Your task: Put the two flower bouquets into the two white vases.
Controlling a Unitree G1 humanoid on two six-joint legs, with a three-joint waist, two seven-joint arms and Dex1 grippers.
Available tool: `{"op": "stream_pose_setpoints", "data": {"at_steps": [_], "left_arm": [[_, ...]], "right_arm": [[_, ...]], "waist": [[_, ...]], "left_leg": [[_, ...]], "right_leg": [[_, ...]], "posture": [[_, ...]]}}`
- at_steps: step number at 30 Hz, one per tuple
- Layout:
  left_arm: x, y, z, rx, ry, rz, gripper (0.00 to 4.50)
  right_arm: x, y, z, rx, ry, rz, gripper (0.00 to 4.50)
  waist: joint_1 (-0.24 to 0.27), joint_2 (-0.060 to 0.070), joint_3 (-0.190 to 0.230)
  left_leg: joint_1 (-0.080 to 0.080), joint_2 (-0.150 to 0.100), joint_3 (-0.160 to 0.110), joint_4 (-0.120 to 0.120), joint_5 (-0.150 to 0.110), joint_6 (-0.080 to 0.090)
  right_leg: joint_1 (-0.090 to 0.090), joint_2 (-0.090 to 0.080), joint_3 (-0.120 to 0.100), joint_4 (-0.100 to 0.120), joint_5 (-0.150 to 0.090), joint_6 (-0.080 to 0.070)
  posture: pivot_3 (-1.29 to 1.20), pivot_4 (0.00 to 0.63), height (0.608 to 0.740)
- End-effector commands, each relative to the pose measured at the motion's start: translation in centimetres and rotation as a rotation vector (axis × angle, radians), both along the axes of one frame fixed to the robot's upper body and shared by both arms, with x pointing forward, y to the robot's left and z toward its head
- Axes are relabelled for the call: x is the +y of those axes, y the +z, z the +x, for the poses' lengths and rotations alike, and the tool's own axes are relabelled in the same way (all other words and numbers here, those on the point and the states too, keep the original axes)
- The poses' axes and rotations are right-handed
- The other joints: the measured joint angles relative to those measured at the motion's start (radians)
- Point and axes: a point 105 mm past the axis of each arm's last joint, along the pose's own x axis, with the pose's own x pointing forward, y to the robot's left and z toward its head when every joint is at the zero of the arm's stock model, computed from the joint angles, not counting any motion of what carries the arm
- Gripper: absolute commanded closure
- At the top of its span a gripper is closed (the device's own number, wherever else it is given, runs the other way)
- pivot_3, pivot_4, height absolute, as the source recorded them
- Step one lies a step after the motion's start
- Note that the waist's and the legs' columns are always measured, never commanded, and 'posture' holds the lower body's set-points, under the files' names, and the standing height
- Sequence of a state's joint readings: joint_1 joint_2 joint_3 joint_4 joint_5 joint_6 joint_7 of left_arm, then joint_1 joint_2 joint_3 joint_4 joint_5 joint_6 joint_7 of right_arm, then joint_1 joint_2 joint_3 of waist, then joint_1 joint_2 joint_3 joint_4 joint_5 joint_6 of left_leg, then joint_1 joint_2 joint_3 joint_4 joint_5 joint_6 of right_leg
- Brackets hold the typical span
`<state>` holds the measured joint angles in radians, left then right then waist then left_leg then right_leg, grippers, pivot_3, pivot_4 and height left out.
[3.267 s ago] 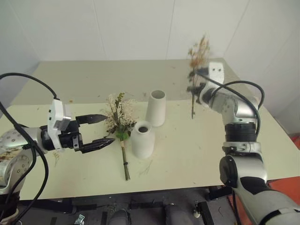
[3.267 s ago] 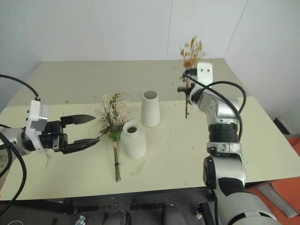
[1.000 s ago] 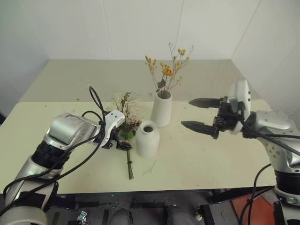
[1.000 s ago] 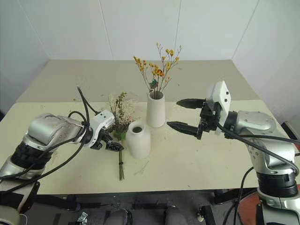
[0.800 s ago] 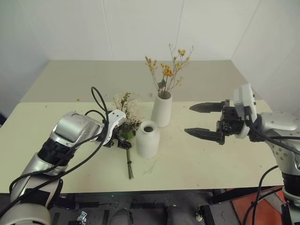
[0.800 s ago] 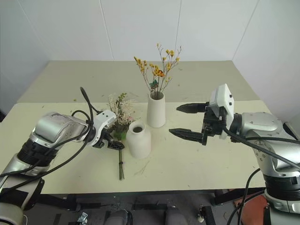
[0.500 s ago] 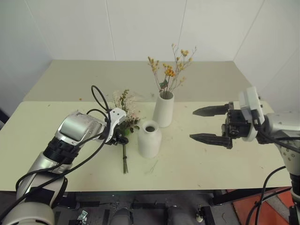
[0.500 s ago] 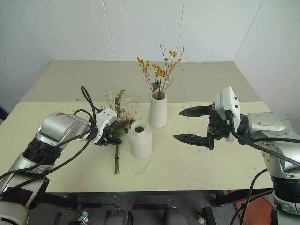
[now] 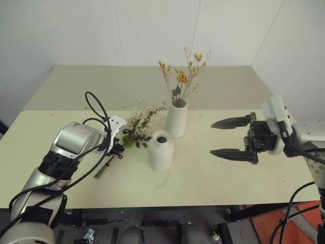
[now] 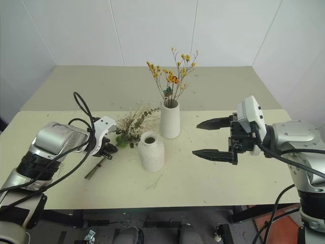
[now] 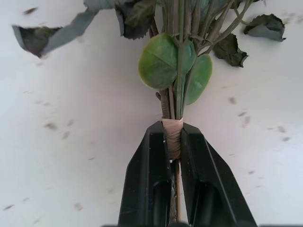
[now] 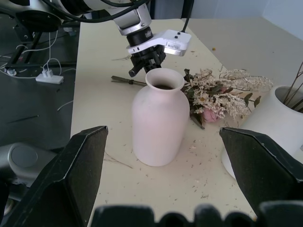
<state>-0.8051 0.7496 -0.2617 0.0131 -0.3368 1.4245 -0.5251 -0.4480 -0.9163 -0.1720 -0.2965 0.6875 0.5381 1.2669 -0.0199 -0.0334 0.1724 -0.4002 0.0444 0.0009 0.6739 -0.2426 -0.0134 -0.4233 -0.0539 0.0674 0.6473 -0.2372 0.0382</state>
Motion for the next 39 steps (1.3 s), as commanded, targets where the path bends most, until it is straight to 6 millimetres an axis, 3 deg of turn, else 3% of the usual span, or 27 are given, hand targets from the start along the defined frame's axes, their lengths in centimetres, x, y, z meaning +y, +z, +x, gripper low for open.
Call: {"op": "stream_pose_setpoints", "data": {"at_steps": [1, 4, 7, 14, 17, 24, 28, 39], "left_arm": [[3.1, 2.9, 0.6, -0.131, 0.123, 0.080, 4.41], [4.1, 5.8, 1.1, -0.287, 0.153, 0.076, 4.41], [3.4, 9.3, 1.3, -0.451, 0.111, -0.044, 4.41], [-0.6, 18.4, -1.0, -0.932, -0.147, -0.612, 4.41], [-2.4, 20.6, -2.7, -0.998, -0.269, -0.812, 4.41], [-8.2, 21.4, -5.8, -0.839, -0.608, -1.113, 4.41], [-10.8, 20.7, -6.3, -0.737, -0.712, -1.156, 4.41], [-13.3, 17.2, -5.3, -0.689, -0.767, -1.076, 4.41]], "right_arm": [[-0.9, 0.8, -0.3, -0.051, -0.012, -0.014, 0.00], [-1.5, 0.7, -0.3, -0.046, -0.030, -0.022, 0.00], [-2.2, 0.4, -0.3, -0.035, -0.054, -0.029, 0.00], [-3.7, -0.7, -0.3, -0.015, -0.103, -0.038, 0.00], [-4.1, -0.7, -0.2, -0.019, -0.129, -0.031, 0.00], [-4.2, -0.5, -0.4, -0.030, -0.141, -0.024, 0.00], [-4.1, -0.4, -0.4, -0.037, -0.143, -0.020, 0.00], [-3.8, -0.3, -0.6, -0.050, -0.149, -0.009, 0.00]], "waist": [[0.002, 0.000, 0.000], [0.005, 0.000, 0.000], [0.008, 0.000, 0.000], [0.014, 0.000, 0.000], [0.010, 0.000, 0.000], [0.007, 0.000, 0.000], [0.006, 0.000, 0.000], [0.006, 0.000, 0.000]], "left_leg": [[0.000, 0.000, 0.000, 0.000, 0.000, 0.000], [-0.001, 0.000, -0.001, 0.000, 0.000, 0.000], [-0.003, 0.000, -0.001, 0.002, 0.000, 0.000], [-0.004, -0.001, -0.001, 0.004, 0.000, 0.000], [-0.004, -0.001, -0.001, 0.004, 0.000, 0.000], [-0.003, -0.001, -0.001, 0.004, 0.000, 0.000], [-0.002, -0.002, -0.001, 0.005, 0.000, 0.000], [-0.002, -0.002, -0.001, 0.004, 0.000, 0.000]], "right_leg": [[0.000, 0.000, 0.000, 0.000, 0.000, 0.000], [0.000, 0.000, -0.001, 0.000, 0.000, 0.000], [-0.001, -0.001, -0.001, 0.000, 0.000, 0.000], [0.000, -0.003, -0.003, -0.001, 0.001, 0.001], [0.000, -0.003, -0.003, -0.001, 0.001, 0.001], [0.001, -0.003, -0.002, 0.000, 0.001, 0.002], [0.002, -0.003, -0.002, 0.000, 0.001, 0.002], [0.002, -0.003, -0.001, 0.000, 0.001, 0.002]], "posture": [[0.00, 0.150, 0.740], [0.00, 0.150, 0.740], [0.00, 0.150, 0.740], [0.00, 0.150, 0.740], [0.00, 0.150, 0.740], [0.00, 0.150, 0.740], [0.00, 0.150, 0.740], [0.00, 0.150, 0.740]]}}
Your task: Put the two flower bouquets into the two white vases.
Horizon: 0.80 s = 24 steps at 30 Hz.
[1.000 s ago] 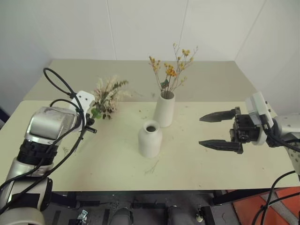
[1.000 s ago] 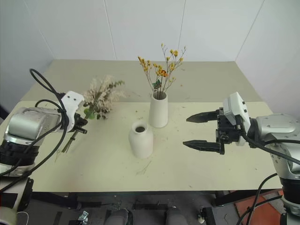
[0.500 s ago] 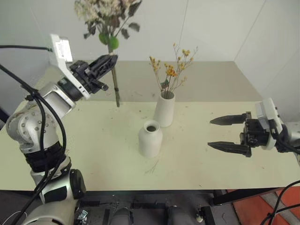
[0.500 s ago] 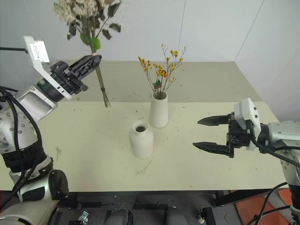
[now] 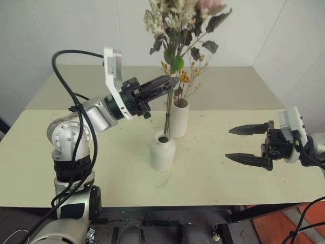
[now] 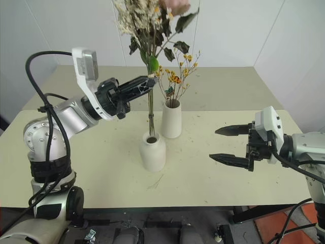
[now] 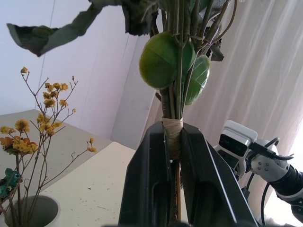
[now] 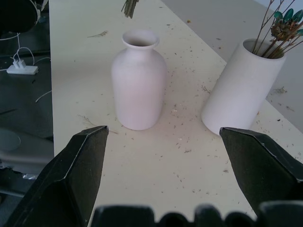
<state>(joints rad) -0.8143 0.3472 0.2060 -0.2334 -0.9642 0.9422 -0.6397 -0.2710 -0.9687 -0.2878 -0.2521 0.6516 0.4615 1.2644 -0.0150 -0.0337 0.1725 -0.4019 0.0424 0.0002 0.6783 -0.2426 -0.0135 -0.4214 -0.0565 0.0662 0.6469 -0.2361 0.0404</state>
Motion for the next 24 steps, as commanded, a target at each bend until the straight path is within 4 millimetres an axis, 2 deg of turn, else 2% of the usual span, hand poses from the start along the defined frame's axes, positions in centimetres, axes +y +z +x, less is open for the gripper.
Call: {"op": "stream_pose_setpoints", "data": {"at_steps": [1, 9, 15, 24], "left_arm": [[-0.2, -0.2, 0.2, -0.059, 0.027, 0.024, 4.41], [-0.8, -1.7, 0.2, -0.061, 0.044, 0.070, 4.41], [-0.6, -2.9, 0.4, -0.039, 0.064, 0.105, 4.41], [-0.2, -3.3, 0.7, -0.029, 0.090, 0.113, 1.55]], "right_arm": [[0.2, 1.4, -0.6, -0.071, 0.013, 0.012, 0.00], [0.3, 1.4, -0.7, -0.075, 0.012, 0.016, 0.00], [0.3, 1.3, -0.8, -0.077, 0.010, 0.013, 0.00], [0.5, 1.3, -0.6, -0.083, 0.009, 0.010, 0.00]], "waist": [[0.001, 0.000, 0.000], [0.001, 0.000, 0.000], [0.000, 0.000, 0.000], [0.001, 0.000, 0.000]], "left_leg": [[0.000, 0.000, 0.000, 0.000, 0.000, 0.000], [0.000, 0.000, 0.000, 0.000, 0.000, 0.000], [0.000, 0.000, 0.000, 0.000, 0.000, 0.000], [0.001, 0.000, 0.000, 0.000, 0.000, 0.000]], "right_leg": [[0.000, 0.000, 0.000, 0.000, 0.000, 0.000], [0.000, 0.000, 0.000, 0.000, 0.000, 0.000], [0.000, 0.000, 0.000, 0.000, 0.000, 0.000], [0.001, 0.000, 0.000, 0.000, 0.000, 0.000]], "posture": [[0.00, 0.150, 0.740], [0.00, 0.150, 0.740], [0.00, 0.150, 0.740], [0.00, 0.150, 0.740]]}}
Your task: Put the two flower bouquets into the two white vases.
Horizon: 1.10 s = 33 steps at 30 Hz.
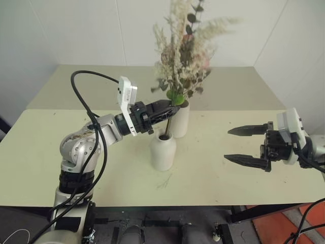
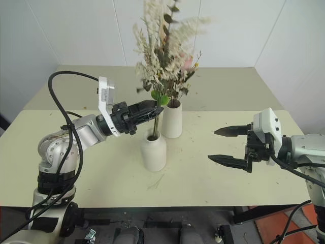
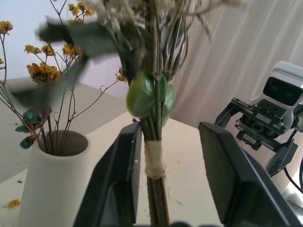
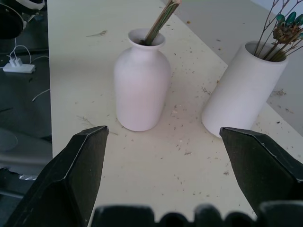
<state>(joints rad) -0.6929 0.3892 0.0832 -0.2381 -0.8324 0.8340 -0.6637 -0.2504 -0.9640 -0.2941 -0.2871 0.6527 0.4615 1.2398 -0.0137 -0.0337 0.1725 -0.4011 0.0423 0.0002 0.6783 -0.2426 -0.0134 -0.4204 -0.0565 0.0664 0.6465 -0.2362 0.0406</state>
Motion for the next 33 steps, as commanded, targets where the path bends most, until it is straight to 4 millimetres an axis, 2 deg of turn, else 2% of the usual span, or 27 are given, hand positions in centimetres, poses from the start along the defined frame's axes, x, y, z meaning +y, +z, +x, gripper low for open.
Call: {"op": "stream_pose_setpoints", "data": {"at_steps": [1, 5, 10, 16, 27, 29, 33], "left_arm": [[0.0, 1.3, -0.4, -0.064, -0.001, -0.012, 1.27], [0.0, 1.4, -0.5, -0.068, -0.008, -0.017, 0.02], [0.5, 1.4, -0.9, -0.066, -0.015, -0.014, 0.02], [3.2, 1.5, -2.4, -0.067, -0.008, 0.025, 0.02], [12.8, -0.1, -6.3, -0.168, 0.098, 0.368, 0.02], [14.1, -0.3, -6.7, -0.167, 0.120, 0.432, 0.02], [15.2, -0.1, -7.6, -0.165, 0.125, 0.473, 0.02]], "right_arm": [[0.2, 1.4, -0.4, -0.072, 0.016, 0.015, 0.00], [0.3, 1.5, -0.3, -0.076, 0.016, 0.017, 0.00], [0.3, 1.5, -0.3, -0.077, 0.014, 0.016, 0.00], [0.3, 1.4, -0.6, -0.077, 0.015, 0.014, 0.00], [-0.4, 1.1, -0.4, -0.053, 0.002, 0.002, 0.00], [-0.5, 1.1, -0.3, -0.051, 0.002, 0.001, 0.00], [-0.8, 1.1, 0.0, -0.047, 0.001, 0.000, 0.00]], "waist": [[0.000, 0.000, 0.000], [0.000, 0.000, 0.000], [0.000, 0.000, 0.000], [-0.007, 0.000, 0.000], [-0.003, 0.000, 0.000], [0.000, 0.000, 0.000], [0.002, 0.000, 0.000]], "left_leg": [[0.000, 0.000, 0.000, 0.000, 0.000, 0.000], [0.000, 0.000, 0.000, 0.000, 0.000, 0.000], [0.000, 0.000, 0.000, 0.000, 0.000, 0.000], [0.000, 0.001, 0.000, -0.001, 0.000, 0.000], [0.001, 0.001, 0.002, -0.001, 0.000, 0.000], [0.001, 0.002, 0.002, -0.001, 0.000, 0.000], [0.001, 0.002, 0.002, -0.001, 0.000, 0.000]], "right_leg": [[0.000, 0.000, 0.000, 0.000, 0.000, 0.000], [0.000, 0.000, 0.000, 0.000, 0.000, 0.000], [0.000, 0.000, 0.000, 0.000, 0.000, 0.000], [-0.001, 0.001, 0.001, 0.000, 0.000, 0.000], [-0.001, 0.001, 0.000, 0.000, -0.001, 0.000], [-0.001, 0.001, 0.000, 0.000, -0.001, -0.001], [-0.001, 0.000, 0.000, -0.001, -0.001, -0.001]], "posture": [[0.00, 0.150, 0.740], [0.00, 0.150, 0.740], [0.00, 0.150, 0.740], [0.00, 0.150, 0.740], [0.00, 0.150, 0.740], [0.00, 0.150, 0.740], [0.00, 0.150, 0.740]]}}
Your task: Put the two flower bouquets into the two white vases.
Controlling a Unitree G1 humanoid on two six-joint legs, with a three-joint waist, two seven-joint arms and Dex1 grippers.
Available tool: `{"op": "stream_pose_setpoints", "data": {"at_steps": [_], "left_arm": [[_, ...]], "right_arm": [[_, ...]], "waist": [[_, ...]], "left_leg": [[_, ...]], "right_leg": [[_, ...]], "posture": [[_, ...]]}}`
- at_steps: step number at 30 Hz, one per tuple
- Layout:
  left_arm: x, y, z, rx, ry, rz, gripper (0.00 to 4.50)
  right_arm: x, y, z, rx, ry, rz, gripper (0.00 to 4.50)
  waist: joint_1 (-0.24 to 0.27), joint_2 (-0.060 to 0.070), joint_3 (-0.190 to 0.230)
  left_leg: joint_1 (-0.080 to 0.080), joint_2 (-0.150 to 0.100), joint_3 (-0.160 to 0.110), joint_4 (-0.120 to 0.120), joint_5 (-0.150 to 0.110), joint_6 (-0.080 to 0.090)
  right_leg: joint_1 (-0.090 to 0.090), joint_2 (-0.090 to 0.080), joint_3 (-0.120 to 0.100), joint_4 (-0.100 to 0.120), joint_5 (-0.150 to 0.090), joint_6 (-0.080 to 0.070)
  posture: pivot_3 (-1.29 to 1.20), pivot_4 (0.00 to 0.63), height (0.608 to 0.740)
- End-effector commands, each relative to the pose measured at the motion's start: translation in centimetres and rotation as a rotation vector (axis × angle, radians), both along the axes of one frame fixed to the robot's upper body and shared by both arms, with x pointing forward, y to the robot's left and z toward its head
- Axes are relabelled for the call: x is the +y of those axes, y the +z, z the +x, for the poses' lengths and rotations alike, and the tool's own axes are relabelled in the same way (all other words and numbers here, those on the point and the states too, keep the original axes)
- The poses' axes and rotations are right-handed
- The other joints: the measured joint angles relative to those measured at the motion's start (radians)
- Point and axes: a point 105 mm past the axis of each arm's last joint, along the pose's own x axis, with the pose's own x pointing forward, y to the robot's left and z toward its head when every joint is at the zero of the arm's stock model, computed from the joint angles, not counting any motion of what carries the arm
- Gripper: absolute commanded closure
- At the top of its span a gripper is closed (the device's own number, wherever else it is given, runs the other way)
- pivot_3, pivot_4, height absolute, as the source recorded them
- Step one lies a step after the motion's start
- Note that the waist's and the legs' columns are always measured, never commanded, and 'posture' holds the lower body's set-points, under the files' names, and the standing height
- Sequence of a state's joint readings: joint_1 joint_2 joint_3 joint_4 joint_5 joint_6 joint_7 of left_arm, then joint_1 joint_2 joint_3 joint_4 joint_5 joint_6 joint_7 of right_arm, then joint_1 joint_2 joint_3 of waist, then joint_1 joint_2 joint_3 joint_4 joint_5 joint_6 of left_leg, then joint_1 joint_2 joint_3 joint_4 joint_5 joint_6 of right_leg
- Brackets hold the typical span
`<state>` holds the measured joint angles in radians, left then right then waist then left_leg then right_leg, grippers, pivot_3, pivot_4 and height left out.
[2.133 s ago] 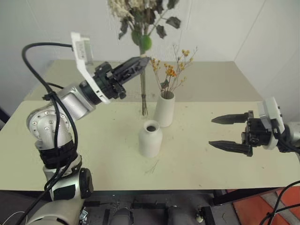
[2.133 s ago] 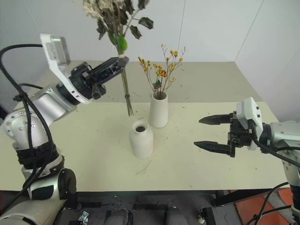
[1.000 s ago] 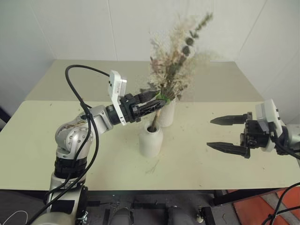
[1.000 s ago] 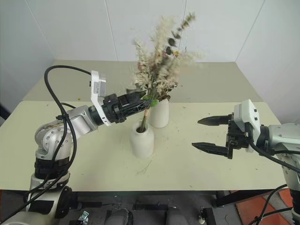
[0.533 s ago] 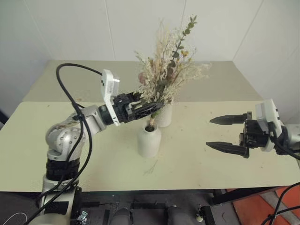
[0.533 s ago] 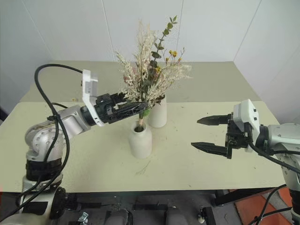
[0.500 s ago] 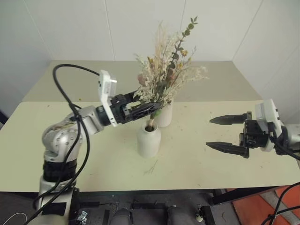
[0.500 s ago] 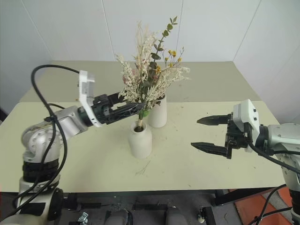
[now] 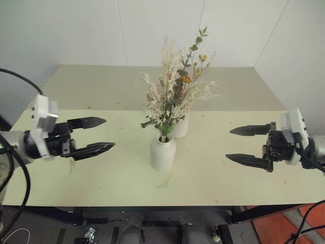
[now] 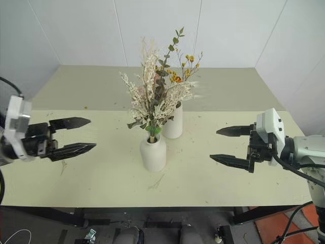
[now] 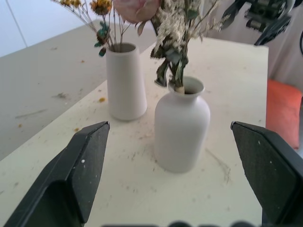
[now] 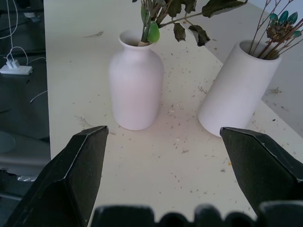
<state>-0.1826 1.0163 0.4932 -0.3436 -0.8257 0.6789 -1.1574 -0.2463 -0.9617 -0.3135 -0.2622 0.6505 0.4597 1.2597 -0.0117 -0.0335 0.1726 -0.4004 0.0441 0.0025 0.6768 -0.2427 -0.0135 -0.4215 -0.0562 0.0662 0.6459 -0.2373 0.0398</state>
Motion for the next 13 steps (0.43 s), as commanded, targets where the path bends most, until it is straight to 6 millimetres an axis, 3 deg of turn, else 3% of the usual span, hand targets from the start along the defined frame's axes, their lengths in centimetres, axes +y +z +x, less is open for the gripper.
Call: {"op": "stream_pose_setpoints", "data": {"at_steps": [1, 13], "left_arm": [[0.7, 1.3, -1.1, -0.062, -0.011, 0.036, 0.02], [0.5, 0.9, -2.2, -0.053, -0.009, 0.050, 0.02]], "right_arm": [[-0.2, 1.1, 0.0, -0.052, 0.011, -0.013, 0.00], [-0.9, 1.1, 0.6, -0.039, -0.004, -0.023, 0.00]], "waist": [[-0.001, 0.000, 0.000], [-0.003, 0.000, 0.000]], "left_leg": [[0.000, 0.000, 0.000, 0.000, 0.000, 0.000], [0.000, 0.001, 0.001, 0.000, 0.000, 0.000]], "right_leg": [[0.000, 0.000, 0.000, 0.000, 0.000, 0.000], [0.000, 0.000, 0.000, 0.000, 0.000, 0.000]], "posture": [[0.00, 0.150, 0.740], [0.00, 0.150, 0.740]]}}
